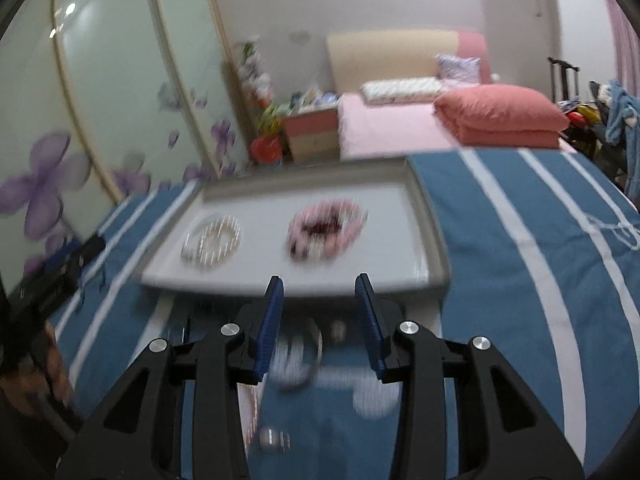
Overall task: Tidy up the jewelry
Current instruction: 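Move the right tool to the single pearl pendant and close around it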
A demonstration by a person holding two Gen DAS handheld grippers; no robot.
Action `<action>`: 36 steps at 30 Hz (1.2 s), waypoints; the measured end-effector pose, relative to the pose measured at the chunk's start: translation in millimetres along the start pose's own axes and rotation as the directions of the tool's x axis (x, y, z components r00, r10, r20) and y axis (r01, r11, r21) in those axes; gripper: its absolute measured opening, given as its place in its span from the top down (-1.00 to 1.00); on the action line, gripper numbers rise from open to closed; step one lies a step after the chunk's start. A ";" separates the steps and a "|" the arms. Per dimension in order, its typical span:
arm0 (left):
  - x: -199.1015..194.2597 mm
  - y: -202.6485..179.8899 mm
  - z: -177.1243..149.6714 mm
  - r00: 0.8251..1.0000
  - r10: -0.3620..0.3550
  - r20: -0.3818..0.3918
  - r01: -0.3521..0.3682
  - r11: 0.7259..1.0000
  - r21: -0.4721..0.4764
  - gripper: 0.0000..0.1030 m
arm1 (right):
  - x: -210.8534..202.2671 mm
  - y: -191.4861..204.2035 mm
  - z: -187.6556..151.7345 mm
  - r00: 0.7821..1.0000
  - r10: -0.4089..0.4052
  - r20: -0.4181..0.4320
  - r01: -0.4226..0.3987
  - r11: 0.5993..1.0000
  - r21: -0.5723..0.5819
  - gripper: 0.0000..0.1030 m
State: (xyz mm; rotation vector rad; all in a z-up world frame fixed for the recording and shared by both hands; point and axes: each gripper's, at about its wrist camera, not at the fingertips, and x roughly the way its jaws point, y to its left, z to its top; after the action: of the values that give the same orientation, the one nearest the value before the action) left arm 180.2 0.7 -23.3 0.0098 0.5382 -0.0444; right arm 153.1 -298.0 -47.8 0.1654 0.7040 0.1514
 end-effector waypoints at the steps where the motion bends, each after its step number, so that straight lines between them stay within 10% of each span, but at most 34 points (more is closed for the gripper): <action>1: -2.9 1.8 -4.7 1.000 -0.004 -0.013 0.004 1.000 0.009 -0.34 | -1.7 0.7 -7.5 1.000 0.007 -0.025 -0.008 1.000 -0.016 0.25; 12: -4.8 7.1 -41.6 0.987 -0.030 -0.158 0.041 0.997 0.070 -0.34 | -4.9 17.9 -68.0 0.973 0.036 -0.229 -0.074 0.984 -0.164 0.28; 36: 7.0 -38.4 -56.9 0.949 -0.125 -0.290 0.178 0.970 0.165 -0.34 | 10.1 9.3 -60.1 0.975 -0.090 -0.201 0.062 0.988 -0.142 0.69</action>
State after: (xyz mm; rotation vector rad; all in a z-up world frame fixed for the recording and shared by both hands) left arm 155.4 -36.8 -75.6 0.1632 0.8141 -0.2485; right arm 120.7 -281.0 -97.4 -0.0074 0.9039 0.1432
